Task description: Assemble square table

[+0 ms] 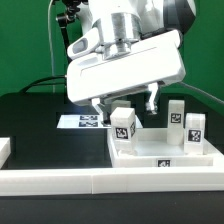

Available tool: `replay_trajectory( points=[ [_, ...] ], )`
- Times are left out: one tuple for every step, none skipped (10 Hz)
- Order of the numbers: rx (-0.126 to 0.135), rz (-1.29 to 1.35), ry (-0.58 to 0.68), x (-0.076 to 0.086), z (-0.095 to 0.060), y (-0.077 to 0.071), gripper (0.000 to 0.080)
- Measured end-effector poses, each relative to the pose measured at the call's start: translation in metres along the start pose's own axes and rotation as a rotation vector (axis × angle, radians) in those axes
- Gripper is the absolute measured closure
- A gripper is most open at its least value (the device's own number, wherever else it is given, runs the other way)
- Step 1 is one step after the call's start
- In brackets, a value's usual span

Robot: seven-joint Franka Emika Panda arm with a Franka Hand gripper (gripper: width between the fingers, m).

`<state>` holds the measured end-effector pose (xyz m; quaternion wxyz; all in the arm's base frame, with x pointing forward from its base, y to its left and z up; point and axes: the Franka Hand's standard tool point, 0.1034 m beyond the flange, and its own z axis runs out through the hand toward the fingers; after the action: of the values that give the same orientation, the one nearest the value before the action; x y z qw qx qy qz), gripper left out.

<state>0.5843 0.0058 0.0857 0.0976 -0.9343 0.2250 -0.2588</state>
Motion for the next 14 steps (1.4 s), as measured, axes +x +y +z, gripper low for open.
replay_trajectory(
  points=[
    [0.000,0.000,0.000,0.000,0.000,0.000,0.0151],
    [0.000,0.000,0.000,0.000,0.000,0.000,0.0151],
    [0.000,0.000,-0.001,0.000,0.000,0.000,0.0151],
    [0.000,0.000,-0.001,0.000,0.000,0.000,0.0151],
    [0.000,0.000,-0.001,0.000,0.000,0.000,0.0151],
    [0.000,0.000,-0.001,-0.001,0.000,0.000,0.0151],
    [0.000,0.000,-0.002,0.000,0.000,0.000,0.0151],
    [0.000,0.000,-0.017,0.002,-0.002,0.001,0.0151],
    [-0.001,0.005,-0.035,0.007,-0.006,0.005,0.0151],
    [-0.002,0.012,-0.029,0.012,-0.006,0.008,0.0151],
    [0.003,0.017,-0.101,0.005,-0.003,0.006,0.0151],
    [0.011,0.024,-0.182,0.005,-0.004,0.005,0.0151],
    [0.014,0.028,-0.212,0.008,-0.004,0.005,0.0151],
    [0.024,0.032,-0.301,0.005,-0.002,0.006,0.0151]
  ],
)
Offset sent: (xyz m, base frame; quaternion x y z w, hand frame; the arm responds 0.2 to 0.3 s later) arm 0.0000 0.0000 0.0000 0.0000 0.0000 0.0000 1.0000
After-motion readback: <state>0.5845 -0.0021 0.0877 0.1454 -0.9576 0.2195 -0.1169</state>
